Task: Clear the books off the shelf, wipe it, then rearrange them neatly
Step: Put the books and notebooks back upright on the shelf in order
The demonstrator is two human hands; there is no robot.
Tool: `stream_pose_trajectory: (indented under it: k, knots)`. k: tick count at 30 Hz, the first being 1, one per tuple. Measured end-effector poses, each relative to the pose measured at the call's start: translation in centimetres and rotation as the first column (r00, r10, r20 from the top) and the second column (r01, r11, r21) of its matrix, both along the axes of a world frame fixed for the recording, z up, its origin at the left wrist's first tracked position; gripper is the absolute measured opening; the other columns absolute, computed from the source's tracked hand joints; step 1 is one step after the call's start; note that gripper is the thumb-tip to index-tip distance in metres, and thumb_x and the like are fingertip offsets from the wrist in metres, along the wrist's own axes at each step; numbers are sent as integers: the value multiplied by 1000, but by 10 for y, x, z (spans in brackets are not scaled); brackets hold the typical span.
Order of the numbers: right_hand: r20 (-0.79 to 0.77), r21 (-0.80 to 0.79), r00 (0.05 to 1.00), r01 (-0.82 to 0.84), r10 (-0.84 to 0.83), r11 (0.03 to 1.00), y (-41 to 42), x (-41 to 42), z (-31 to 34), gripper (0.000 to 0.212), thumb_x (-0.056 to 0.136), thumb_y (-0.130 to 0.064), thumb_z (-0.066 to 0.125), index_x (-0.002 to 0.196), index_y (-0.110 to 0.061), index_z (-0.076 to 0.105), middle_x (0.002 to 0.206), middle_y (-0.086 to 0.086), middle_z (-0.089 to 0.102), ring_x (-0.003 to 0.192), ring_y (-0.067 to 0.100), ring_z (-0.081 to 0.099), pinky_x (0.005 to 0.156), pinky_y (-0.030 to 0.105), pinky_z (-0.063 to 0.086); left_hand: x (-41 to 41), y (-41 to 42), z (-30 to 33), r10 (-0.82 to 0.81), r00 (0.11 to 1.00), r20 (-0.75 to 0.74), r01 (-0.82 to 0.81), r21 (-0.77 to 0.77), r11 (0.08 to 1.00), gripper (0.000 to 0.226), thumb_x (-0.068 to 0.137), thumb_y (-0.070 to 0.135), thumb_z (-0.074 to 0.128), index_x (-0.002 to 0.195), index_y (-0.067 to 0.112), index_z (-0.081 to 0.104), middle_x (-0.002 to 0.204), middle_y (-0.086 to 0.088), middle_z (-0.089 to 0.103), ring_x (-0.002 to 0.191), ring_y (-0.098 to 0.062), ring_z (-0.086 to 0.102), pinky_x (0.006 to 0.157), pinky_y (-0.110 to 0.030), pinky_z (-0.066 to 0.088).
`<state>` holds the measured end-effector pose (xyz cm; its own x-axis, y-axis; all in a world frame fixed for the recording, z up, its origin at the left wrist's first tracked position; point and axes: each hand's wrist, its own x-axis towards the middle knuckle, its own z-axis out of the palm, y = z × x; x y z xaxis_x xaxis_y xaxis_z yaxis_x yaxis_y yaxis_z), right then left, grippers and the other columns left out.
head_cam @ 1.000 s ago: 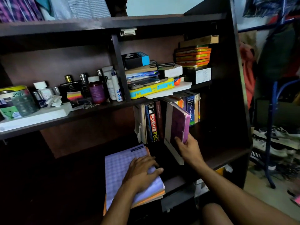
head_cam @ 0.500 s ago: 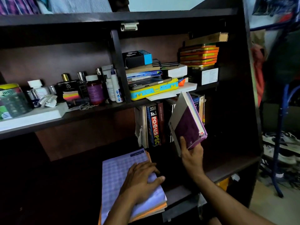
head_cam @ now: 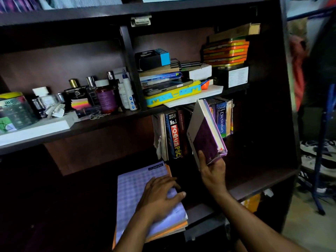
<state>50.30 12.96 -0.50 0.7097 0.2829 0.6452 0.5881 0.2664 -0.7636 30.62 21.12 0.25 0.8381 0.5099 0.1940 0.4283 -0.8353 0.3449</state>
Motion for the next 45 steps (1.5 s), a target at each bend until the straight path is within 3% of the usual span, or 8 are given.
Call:
stream_pose_trajectory:
  k: [6, 10, 14, 17, 21, 26, 31, 45]
  knots:
    - [-2, 10, 1000, -19, 19, 1000, 0, 1, -1, 51, 96, -46, 56, 102, 2, 68, 95, 10, 71, 86, 14, 66, 79, 13, 48, 1, 1, -1, 11, 1000, -12, -11, 1, 1000, 60, 80, 85, 30, 110, 43, 61, 143, 29, 47, 140, 7, 28, 122, -39, 14]
    - [-176, 28, 982, -69, 72, 997, 4, 4, 4, 11, 97, -21, 67, 108, -19, 65, 92, -13, 72, 85, 3, 68, 78, 19, 54, 1, 1, -2, 18, 1000, -7, -18, -20, 1000, 63, 79, 86, 30, 113, 43, 61, 143, 30, 46, 140, 8, 27, 122, -37, 12]
    - [-154, -26, 986, -73, 68, 997, 6, 14, 11, 31, 96, -17, 68, 126, -14, 59, 85, 4, 68, 83, 13, 67, 68, 32, 52, 1, 1, -1, 19, 1000, -4, -19, -25, 1000, 60, 82, 85, 34, 114, 42, 61, 142, 32, 45, 138, 10, 28, 122, -34, 10]
    - [-61, -160, 996, -76, 67, 984, 6, 22, 13, 44, 96, -17, 67, 133, -1, 52, 82, -4, 65, 67, -11, 62, 59, 6, 43, 1, 0, 2, 27, 1000, -11, -27, -22, 999, 42, 92, 73, 48, 114, 40, 62, 141, 30, 46, 137, 10, 28, 121, -32, 9]
    - [-59, -184, 993, -113, 104, 976, 1, 28, 11, 53, 97, -23, 66, 140, -1, 47, 86, 0, 69, 63, -3, 61, 59, 8, 45, 1, 0, 2, 28, 1000, -9, -28, -32, 999, 45, 91, 75, 47, 114, 40, 62, 141, 30, 47, 137, 10, 29, 121, -33, 9]
    - [-43, -236, 990, -138, 131, 962, -2, 26, 19, 60, 97, -19, 66, 150, -6, 39, 111, -2, 67, 92, -13, 63, 75, -1, 43, 1, 0, 2, 36, 999, -9, -36, -23, 999, 40, 93, 71, 50, 115, 40, 62, 142, 30, 46, 137, 10, 27, 121, -31, 7]
    - [-67, -307, 988, -154, 141, 939, -13, 24, 24, 66, 98, -25, 65, 154, -13, 33, 121, 4, 68, 102, 19, 70, 77, 17, 54, 1, -2, 4, 34, 999, -8, -34, -23, 999, 38, 94, 69, 50, 115, 39, 62, 140, 30, 47, 138, 11, 26, 121, -31, 6]
    - [-155, -424, 974, -218, 167, 879, -19, 18, 44, 63, 99, -21, 63, 154, -18, 32, 127, 3, 64, 111, 21, 66, 81, 21, 52, 1, -3, 4, 28, 1000, -9, -28, -26, 999, 46, 90, 77, 43, 114, 43, 60, 142, 33, 44, 139, 11, 26, 122, -31, 4]
